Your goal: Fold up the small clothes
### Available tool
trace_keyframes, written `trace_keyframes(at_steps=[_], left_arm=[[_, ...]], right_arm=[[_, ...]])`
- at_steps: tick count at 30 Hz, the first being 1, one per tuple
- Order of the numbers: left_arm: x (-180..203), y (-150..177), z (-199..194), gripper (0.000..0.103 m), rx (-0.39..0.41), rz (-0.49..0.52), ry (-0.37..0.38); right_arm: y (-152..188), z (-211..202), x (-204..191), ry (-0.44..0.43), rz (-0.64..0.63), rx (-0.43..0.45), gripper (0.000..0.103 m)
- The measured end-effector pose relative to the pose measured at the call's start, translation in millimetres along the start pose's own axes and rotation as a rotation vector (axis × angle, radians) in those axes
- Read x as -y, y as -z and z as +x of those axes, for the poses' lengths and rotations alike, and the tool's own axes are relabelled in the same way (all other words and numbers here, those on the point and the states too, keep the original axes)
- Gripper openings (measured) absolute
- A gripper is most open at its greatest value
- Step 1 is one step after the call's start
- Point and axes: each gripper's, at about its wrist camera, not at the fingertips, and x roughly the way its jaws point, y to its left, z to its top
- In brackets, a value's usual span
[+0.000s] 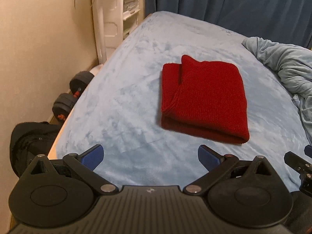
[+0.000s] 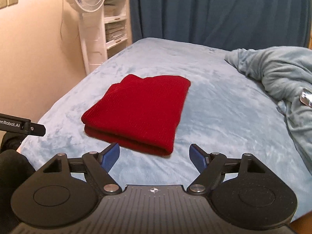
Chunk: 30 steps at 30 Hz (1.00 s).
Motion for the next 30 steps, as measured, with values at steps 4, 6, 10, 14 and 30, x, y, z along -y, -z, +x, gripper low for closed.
trace_keyframes(at_steps=[4, 6, 10, 14, 30], left_arm=[[2, 1, -5, 0.103, 0.000, -0.001, 0.000], [2, 1, -5, 0.103, 0.000, 0.000, 0.000], [2, 1, -5, 0.103, -0.003, 0.001, -0.001], [-1, -1, -3, 0.103, -0.020, -0.022, 0.004], [0, -45, 104, 0.103, -0.104, -0.339, 0.116]], right_arm=[[3, -7, 3, 0.013, 0.005, 0.019, 0.080], [4, -7, 5, 0.016, 0.014, 0.021, 0.080], [5, -4, 8, 0.011, 0.032, 0.007, 0.080], [6, 3, 9, 0.002, 0.029, -0.006, 0.080], [-102, 145, 129, -0.244, 0.452, -0.150, 0.084]])
